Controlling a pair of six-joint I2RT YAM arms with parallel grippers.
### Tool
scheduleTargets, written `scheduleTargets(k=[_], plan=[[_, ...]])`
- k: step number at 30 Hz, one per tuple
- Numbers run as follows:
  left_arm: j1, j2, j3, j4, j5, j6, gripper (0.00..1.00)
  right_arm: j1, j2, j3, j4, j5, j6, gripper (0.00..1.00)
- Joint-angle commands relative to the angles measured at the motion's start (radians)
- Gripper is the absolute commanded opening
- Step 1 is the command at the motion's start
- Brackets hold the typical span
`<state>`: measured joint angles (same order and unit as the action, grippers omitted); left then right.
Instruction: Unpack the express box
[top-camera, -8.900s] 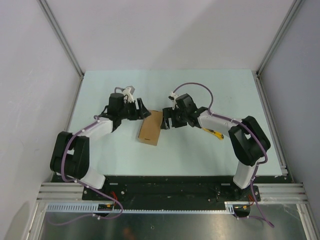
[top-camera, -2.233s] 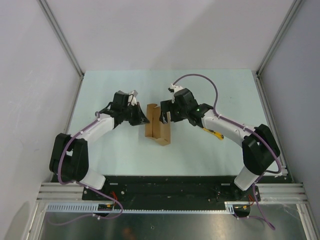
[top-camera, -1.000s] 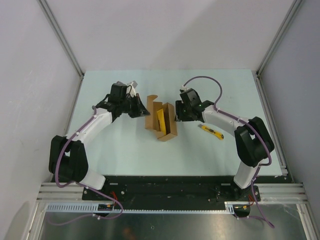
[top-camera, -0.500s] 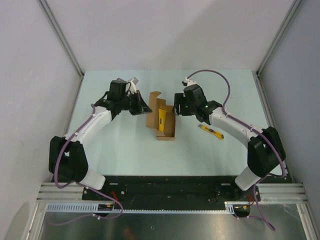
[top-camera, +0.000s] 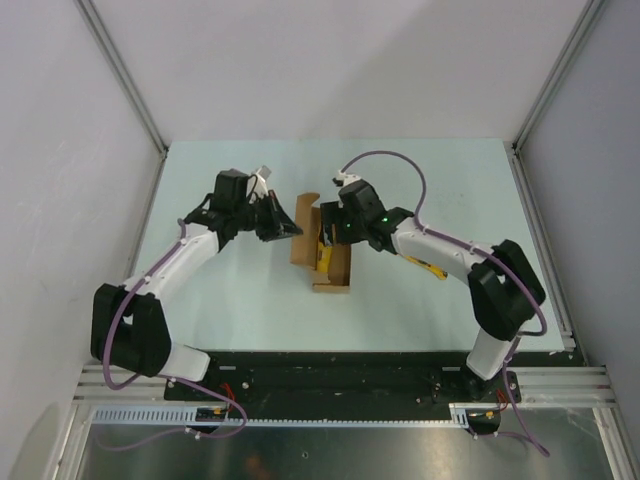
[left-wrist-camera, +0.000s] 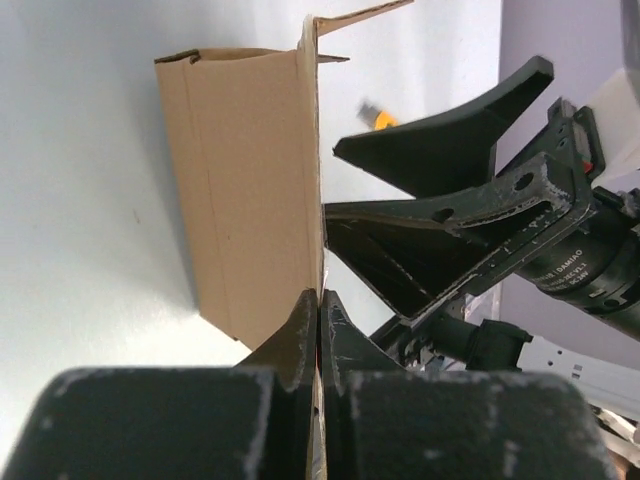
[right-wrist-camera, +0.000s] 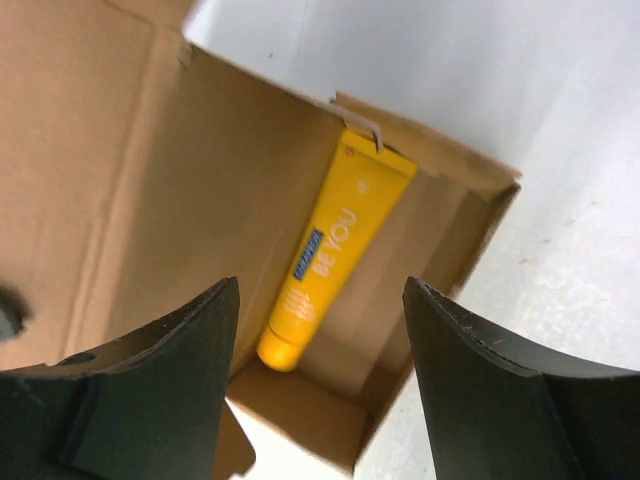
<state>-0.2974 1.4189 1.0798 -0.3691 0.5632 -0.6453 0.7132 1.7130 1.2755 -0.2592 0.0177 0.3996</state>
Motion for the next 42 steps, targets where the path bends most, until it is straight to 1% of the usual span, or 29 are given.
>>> scheduleTargets(k=[1,5,6,9,16,21,24,31,33,42], plan=[[0.014,-0.038,-0.064,0.018,0.056,-0.025,0.00,0.029,0.077,0.073,-0.014,0.019,0.021,0.70],[0.038,-0.060,-0.115,0.016,0.044,-0.008,0.00,0.035,0.143,0.094,-0.031,0.031,0.054,0.68],[0.044,-0.064,-0.136,0.018,0.047,-0.005,0.00,0.037,0.154,0.103,-0.063,0.033,0.059,0.66],[0.064,-0.077,-0.173,0.018,0.049,0.012,0.00,0.043,0.166,0.122,-0.119,0.053,0.084,0.65],[0.070,-0.081,-0.202,0.016,0.047,0.033,0.00,0.074,0.209,0.159,-0.218,0.070,0.091,0.65],[0.073,-0.083,-0.216,0.016,0.038,0.062,0.00,0.133,0.292,0.226,-0.281,0.134,0.087,0.64],[0.087,-0.087,-0.227,0.016,0.035,0.082,0.00,0.143,0.321,0.261,-0.333,0.192,0.093,0.63],[0.112,-0.086,-0.250,0.018,0.050,0.108,0.00,0.152,0.353,0.281,-0.359,0.222,0.108,0.63],[0.115,-0.083,-0.247,0.016,0.056,0.110,0.00,0.152,0.369,0.289,-0.374,0.232,0.110,0.61],[0.142,-0.086,-0.236,0.016,0.076,0.122,0.00,0.157,0.415,0.309,-0.407,0.278,0.114,0.59]])
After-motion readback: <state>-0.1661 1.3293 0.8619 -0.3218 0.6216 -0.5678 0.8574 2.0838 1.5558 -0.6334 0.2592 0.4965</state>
